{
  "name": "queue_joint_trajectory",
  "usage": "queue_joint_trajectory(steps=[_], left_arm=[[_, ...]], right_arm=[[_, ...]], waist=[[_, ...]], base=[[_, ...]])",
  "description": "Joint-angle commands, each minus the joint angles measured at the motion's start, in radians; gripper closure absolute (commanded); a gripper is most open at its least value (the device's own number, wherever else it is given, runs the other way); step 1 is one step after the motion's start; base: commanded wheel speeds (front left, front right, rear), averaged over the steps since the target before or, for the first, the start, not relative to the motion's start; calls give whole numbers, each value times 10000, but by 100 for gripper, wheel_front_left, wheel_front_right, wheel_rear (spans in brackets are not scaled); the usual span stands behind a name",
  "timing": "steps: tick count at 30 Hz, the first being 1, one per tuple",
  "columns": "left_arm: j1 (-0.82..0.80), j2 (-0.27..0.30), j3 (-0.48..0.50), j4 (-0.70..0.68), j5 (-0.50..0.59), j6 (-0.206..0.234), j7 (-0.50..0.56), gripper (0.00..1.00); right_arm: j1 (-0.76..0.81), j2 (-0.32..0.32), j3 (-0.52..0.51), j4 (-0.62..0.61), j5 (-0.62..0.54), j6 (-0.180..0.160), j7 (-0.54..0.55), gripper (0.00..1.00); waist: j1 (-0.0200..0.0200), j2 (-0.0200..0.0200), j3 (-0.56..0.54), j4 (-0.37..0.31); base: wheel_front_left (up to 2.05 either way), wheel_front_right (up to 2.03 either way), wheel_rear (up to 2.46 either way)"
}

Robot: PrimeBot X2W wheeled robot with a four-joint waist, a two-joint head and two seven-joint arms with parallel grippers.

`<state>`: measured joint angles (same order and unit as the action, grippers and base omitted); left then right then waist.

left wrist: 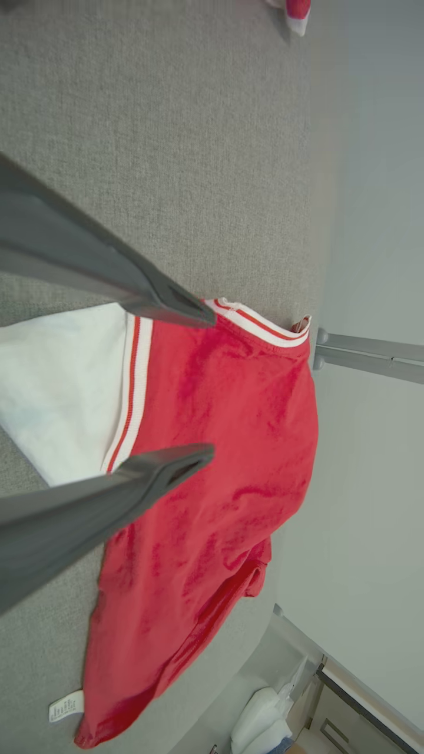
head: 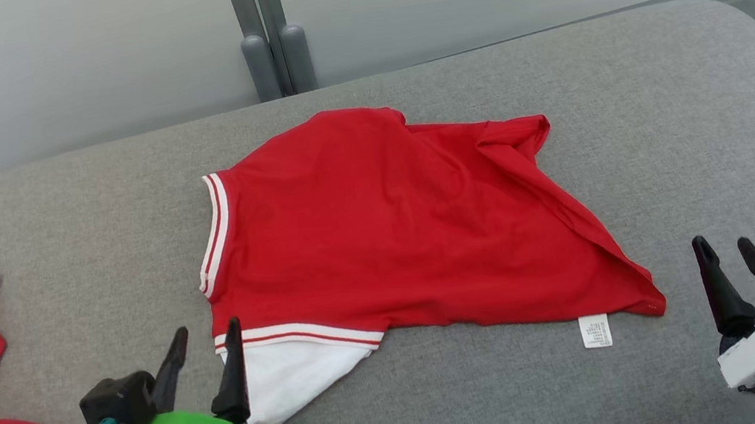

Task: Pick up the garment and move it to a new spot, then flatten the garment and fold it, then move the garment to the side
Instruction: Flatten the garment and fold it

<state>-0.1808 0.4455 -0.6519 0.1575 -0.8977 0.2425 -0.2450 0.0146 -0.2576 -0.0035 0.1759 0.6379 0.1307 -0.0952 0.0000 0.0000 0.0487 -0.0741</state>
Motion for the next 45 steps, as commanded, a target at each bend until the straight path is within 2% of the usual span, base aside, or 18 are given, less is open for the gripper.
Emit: queue_joint_trajectory(steps=[1,7,12,15,20,29,45], left_arm=[[154,94,193,-84,305,130,-124,0],[431,79,1367,-851,1542,380,-208,0],[1120,-190,2403,-1496,2557,177,-202,0],[1674,-422,2801,-1663,2921,-124,-204,0],[2186,-793,3187,-1559,3371,-586,-205,0],[2445,-1313,3612,-1269,3897,-1092,-196,0],[2344,-1798,3940,-708,4154,-1462,-195,0]], right_arm=[[-129,23,87,-218,-116,0,-390,0],[-419,151,185,-1126,-387,0,-1361,0],[-220,151,212,-1680,-814,0,-1555,0],[95,239,156,-1759,-940,0,-1603,0],[479,222,168,-1368,-1326,0,-1635,0],[403,200,249,-1055,-1570,0,-1677,0],[201,82,294,-1009,-1690,0,-1694,0]], waist=[[0,0,-214,-13],[0,0,-469,-32],[0,0,-680,-49],[0,0,-749,-66],[0,0,-716,-98],[0,0,-761,-171],[0,0,-789,-112]], base=[[0,0,0],[0,0,0],[0,0,0],[0,0,0],[0,0,0],[0,0,0],[0,0,0]])
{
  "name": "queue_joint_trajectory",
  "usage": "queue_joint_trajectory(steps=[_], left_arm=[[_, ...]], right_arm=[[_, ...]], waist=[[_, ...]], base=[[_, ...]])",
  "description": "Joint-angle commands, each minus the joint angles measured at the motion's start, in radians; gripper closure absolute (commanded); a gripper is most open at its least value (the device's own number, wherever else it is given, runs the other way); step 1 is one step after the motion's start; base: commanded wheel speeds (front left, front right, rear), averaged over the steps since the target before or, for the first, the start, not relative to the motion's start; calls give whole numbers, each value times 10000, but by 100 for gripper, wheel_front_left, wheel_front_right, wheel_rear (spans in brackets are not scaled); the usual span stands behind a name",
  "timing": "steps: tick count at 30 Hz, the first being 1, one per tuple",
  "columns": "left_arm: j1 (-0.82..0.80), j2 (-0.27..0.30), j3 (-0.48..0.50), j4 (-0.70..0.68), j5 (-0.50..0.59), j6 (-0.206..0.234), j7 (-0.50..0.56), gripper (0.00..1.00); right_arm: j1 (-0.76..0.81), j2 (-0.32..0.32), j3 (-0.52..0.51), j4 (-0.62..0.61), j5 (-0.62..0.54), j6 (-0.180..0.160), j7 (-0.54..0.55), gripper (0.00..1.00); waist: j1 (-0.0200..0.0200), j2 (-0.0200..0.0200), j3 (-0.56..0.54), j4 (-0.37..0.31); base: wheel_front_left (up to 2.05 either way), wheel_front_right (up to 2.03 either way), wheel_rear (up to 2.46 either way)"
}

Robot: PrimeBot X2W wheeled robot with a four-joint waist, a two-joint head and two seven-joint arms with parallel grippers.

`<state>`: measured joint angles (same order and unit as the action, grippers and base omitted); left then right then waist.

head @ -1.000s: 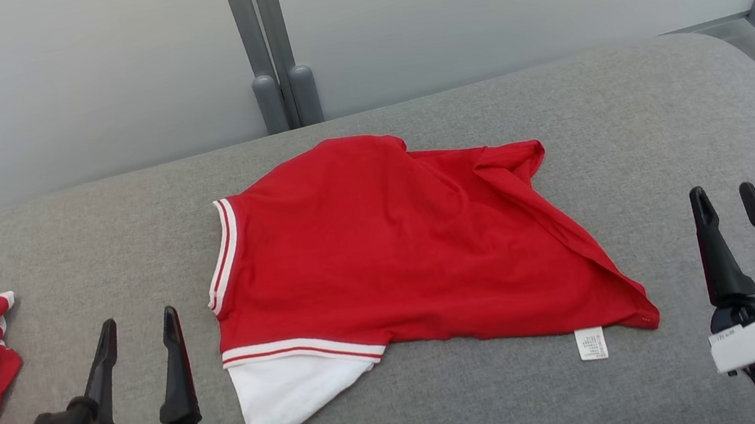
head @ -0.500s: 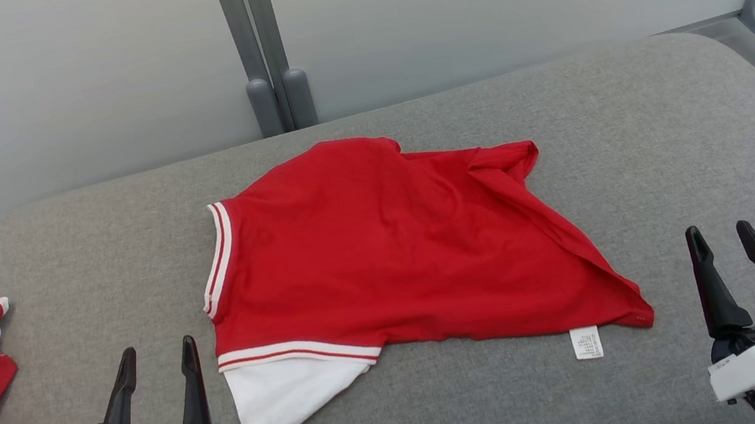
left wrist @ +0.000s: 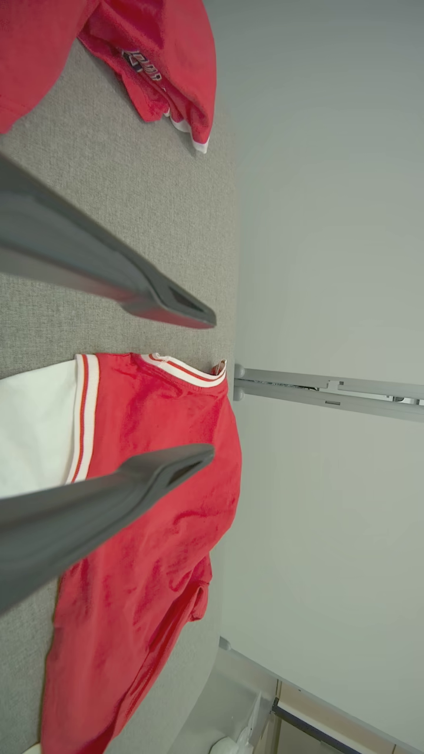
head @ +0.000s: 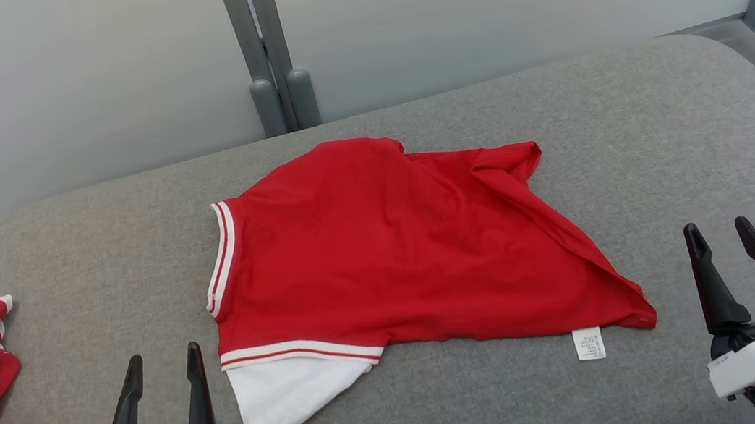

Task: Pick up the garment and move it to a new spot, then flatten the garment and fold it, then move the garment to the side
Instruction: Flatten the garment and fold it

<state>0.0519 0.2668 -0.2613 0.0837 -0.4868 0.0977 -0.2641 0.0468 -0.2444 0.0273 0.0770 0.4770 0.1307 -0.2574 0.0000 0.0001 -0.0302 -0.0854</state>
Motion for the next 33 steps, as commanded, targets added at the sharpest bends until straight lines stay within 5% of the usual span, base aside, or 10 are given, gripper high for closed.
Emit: queue_joint_trajectory(steps=[1,15,33], left_arm=[[48,-45,37,69,-10,-8,7,0],[-57,531,-1116,377,-1130,-523,4461,0],[-904,605,-1435,1068,-1248,-692,5343,0]], right_arm=[[-116,-57,-62,14,-88,0,-58,0],[-1609,-488,855,2620,427,0,4433,0],[-2865,-350,1890,4749,1098,-1,4174,0]], waist=[[0,-1,1,4],[0,-1,701,-43],[0,-1,1439,161]], base=[[0,0,0],[0,0,0],[0,0,0]])
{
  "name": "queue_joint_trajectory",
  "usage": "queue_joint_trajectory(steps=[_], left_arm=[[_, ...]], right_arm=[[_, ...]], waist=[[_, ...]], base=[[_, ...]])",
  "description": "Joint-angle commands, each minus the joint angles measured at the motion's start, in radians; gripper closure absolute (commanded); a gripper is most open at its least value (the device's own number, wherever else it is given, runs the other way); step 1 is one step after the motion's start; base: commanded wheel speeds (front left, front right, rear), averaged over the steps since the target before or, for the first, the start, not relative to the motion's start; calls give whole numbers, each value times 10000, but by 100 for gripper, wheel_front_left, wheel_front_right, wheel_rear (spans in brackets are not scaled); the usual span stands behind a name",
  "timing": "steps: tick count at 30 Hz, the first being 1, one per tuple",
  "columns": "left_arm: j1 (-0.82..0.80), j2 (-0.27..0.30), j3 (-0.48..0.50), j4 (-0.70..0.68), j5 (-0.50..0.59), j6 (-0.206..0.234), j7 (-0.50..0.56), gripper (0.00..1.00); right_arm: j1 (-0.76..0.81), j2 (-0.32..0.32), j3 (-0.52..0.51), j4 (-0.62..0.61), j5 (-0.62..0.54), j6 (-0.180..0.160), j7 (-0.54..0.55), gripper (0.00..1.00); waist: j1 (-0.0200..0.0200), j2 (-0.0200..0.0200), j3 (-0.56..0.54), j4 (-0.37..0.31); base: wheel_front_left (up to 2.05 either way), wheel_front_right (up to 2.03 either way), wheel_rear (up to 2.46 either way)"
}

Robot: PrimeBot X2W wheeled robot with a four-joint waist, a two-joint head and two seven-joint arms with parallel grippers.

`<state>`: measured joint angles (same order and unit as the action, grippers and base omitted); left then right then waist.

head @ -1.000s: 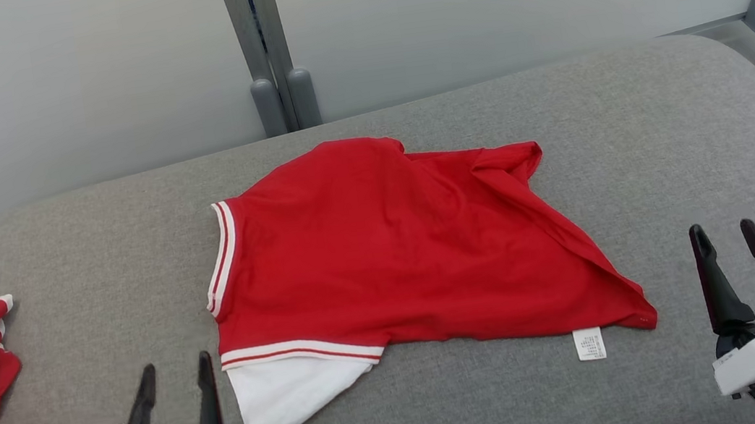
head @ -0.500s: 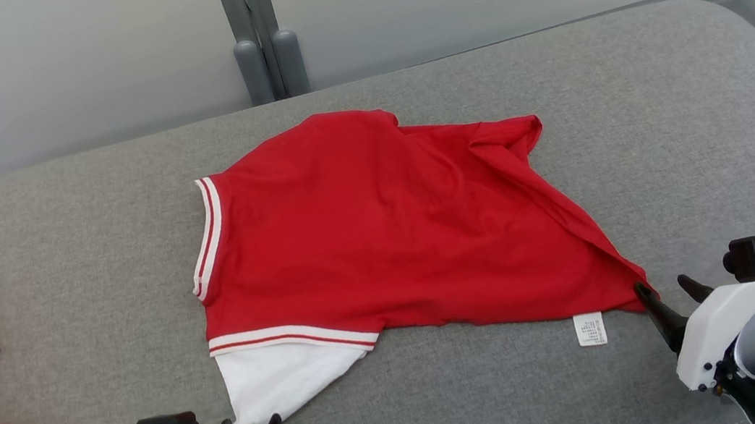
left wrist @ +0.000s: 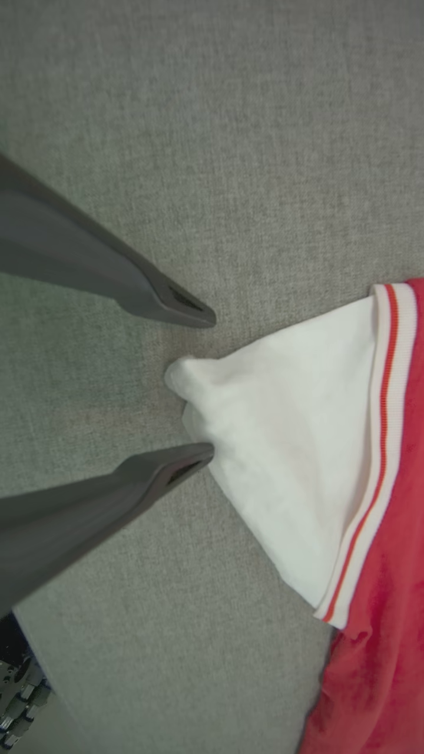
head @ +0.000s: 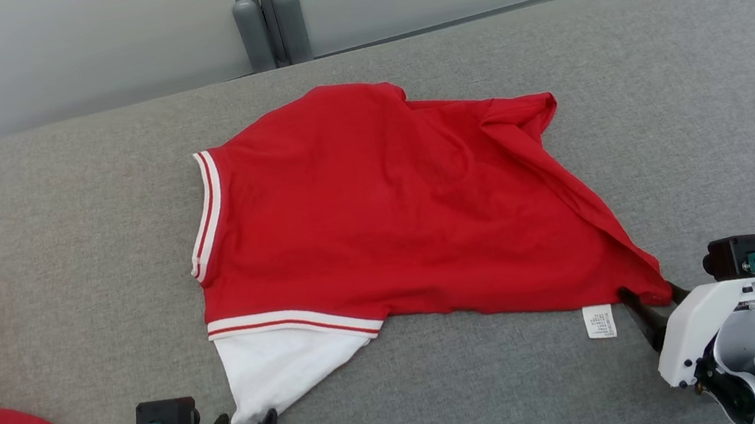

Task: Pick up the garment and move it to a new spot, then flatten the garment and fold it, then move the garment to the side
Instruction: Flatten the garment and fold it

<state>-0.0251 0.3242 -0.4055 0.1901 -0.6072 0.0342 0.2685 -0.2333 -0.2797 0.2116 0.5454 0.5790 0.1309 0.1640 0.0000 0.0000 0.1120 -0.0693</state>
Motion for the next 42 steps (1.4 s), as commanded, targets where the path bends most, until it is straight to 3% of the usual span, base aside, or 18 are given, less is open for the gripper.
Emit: queue_joint_trajectory(steps=[1,2,5,7,8,9,10,11,12,21,29,35,42], left_arm=[[-141,22,-6,29,-100,-91,67,0],[-150,14,-18,44,-139,-119,103,0],[-217,-27,-35,144,-221,-161,145,0],[-256,-44,-50,239,-256,-205,138,13],[-290,-49,-55,278,-262,-227,122,24],[-331,-65,-52,309,-285,-255,86,50],[-351,-73,-51,338,-310,-262,57,69],[-357,-76,-55,363,-327,-297,46,84],[-361,-77,-61,387,-352,-322,40,100],[-237,-7,34,206,-506,-485,-345,100],[-1155,440,264,-1184,-412,-676,-82,100],[-3897,875,547,-1175,-516,-1050,842,100],[-8703,976,404,736,-242,-1496,1632,100]], right_arm=[[-102,-4,118,132,128,-3,-96,3],[-132,-14,170,183,175,-3,-152,13],[-204,-48,325,374,318,-3,-288,13],[-260,-53,455,495,411,-3,-358,27],[-295,-52,516,527,464,-3,-391,36],[-336,-48,591,558,537,-2,-435,51],[-363,-61,647,597,606,-2,-478,76],[-370,-85,701,633,658,-2,-507,94],[-381,-107,748,661,694,-3,-556,100],[-420,-433,1185,453,1214,-3,-1430,100],[-878,-945,1366,-779,1571,-2,-2120,100],[-2702,-1335,1665,-1664,1801,-2,-1647,100],[-6410,-1660,2005,-1934,2344,-2,-1093,100]], waist=[[0,0,35,-1],[0,0,47,0],[0,0,96,17],[0,0,112,22],[0,0,122,24],[0,0,135,28],[0,0,148,32],[0,0,153,36],[0,0,154,41],[0,0,-109,60],[0,0,-35,121],[0,0,1048,85],[0,0,2921,129]], base=[[0,0,0],[0,0,0],[0,0,0],[0,0,0],[0,0,0],[0,0,0],[0,0,0],[0,0,0],[0,0,0],[0,0,0],[0,0,0],[0,0,0],[0,0,0]])
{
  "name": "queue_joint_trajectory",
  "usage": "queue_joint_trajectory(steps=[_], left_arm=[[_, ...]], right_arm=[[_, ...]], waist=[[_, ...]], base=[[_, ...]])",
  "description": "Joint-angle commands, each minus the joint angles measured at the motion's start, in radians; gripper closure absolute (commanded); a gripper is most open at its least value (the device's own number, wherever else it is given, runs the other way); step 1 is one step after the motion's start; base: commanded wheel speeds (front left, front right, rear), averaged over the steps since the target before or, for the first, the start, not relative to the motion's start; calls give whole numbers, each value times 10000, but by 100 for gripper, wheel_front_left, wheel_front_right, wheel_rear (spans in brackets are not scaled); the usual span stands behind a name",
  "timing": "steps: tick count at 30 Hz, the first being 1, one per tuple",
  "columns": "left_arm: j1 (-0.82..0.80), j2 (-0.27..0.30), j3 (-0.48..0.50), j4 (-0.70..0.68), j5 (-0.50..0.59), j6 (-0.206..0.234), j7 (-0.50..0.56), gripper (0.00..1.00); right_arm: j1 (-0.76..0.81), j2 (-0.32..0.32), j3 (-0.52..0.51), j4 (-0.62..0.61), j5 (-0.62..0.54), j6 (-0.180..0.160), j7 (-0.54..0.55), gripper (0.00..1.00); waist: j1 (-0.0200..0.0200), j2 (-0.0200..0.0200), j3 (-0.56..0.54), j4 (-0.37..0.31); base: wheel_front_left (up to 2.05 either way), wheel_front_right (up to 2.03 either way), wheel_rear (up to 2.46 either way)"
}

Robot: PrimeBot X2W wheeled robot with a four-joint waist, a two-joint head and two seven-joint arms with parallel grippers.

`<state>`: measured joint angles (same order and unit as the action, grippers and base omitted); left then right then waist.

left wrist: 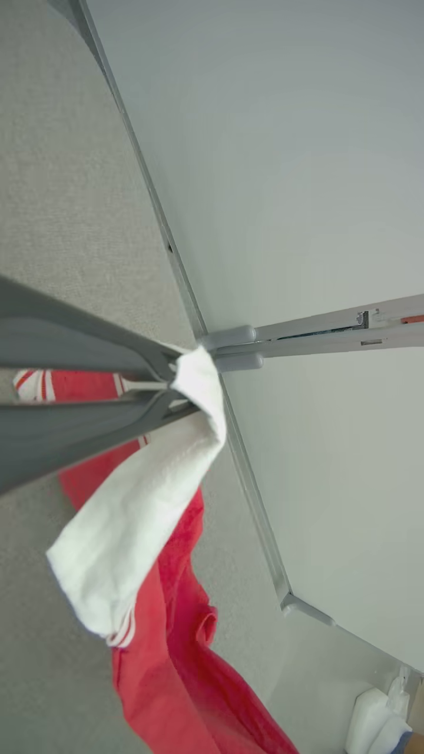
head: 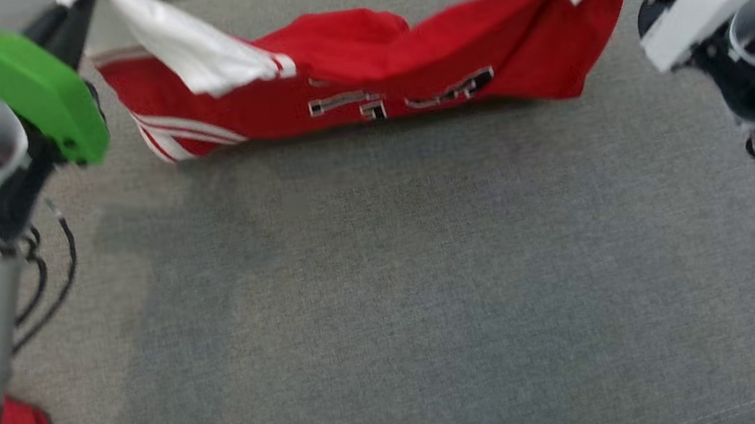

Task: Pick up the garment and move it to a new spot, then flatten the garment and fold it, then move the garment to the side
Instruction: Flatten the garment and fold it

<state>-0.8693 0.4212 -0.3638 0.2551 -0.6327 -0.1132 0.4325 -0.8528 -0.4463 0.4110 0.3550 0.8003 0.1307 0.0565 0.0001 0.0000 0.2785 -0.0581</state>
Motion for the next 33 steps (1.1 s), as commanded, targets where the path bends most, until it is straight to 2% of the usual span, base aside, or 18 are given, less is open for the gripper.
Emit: queue_joint_trajectory(steps=[1,9,10,16,20,26,30,33], left_arm=[[-861,-58,-29,346,16,-56,8,100],[-5612,-457,-148,2746,205,-159,-355,100],[-6647,-521,-218,3333,337,-166,-529,100],[-9231,-796,-477,5009,542,-186,-1156,100],[-10344,-967,-837,5878,363,-189,-1395,100],[-10577,-1123,-1590,6487,-191,-184,-1751,100],[-9766,-934,-2537,6353,-784,-183,-1821,100],[-8736,-536,-3205,6144,-1422,-183,-1832,100]], right_arm=[[-714,-30,42,-46,213,0,18,100],[-4820,-297,248,717,908,-1,-138,100],[-5715,-329,217,1038,1090,0,-336,100],[-7822,-327,333,2118,1675,0,-907,100],[-8800,-305,694,2739,1881,0,-1110,100],[-9091,-382,1656,3171,2272,0,-1060,100],[-8312,-617,2387,3227,2783,-1,-1017,100],[-7276,-766,3032,3128,3217,0,-1018,100]], waist=[[-1,0,1453,25],[-1,0,2503,47],[-1,0,2629,41],[-1,0,2769,2],[-1,0,2784,-28],[-1,0,2689,84],[-1,0,2341,174],[-1,0,1824,181]], base=[[0,0,0],[0,0,0],[0,0,0],[0,0,0],[0,0,0],[0,0,0],[0,0,0],[0,0,0]])
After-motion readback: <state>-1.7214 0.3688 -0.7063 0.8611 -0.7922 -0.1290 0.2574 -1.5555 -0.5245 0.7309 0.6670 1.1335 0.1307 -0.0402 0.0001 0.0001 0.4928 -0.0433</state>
